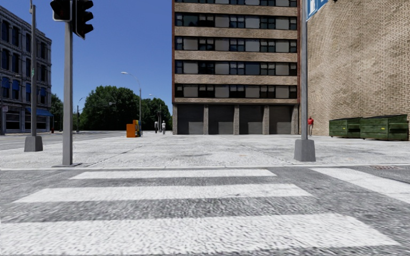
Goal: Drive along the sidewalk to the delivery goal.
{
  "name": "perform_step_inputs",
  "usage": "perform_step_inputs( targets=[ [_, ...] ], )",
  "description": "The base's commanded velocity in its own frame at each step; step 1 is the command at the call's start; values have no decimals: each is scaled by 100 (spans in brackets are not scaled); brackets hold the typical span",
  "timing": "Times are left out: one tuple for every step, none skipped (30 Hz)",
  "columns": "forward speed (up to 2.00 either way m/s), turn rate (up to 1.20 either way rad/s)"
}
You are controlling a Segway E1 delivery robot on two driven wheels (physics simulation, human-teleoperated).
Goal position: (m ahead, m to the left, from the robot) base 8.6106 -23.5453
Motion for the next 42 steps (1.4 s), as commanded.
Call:
perform_step_inputs(
  targets=[
    [200, 0],
    [200, 0],
    [200, 0],
    [200, 0],
    [200, 0],
    [200, 0],
    [200, 0],
    [200, 0],
    [200, 0],
    [200, 0],
    [200, 0],
    [200, 0],
    [200, 0],
    [200, 0],
    [200, 0],
    [200, 0],
    [200, 0],
    [200, 0],
    [200, 0],
    [200, 0],
    [200, 0],
    [200, 0],
    [200, 0],
    [200, 0],
    [200, 0],
    [200, 0],
    [200, 0],
    [200, 0],
    [200, 0],
    [200, 0],
    [200, 0],
    [200, 0],
    [200, 0],
    [200, 0],
    [200, 0],
    [200, 0],
    [200, 0],
    [200, 0],
    [200, -4],
    [200, -16],
    [200, -21],
    [200, -23]
  ],
)
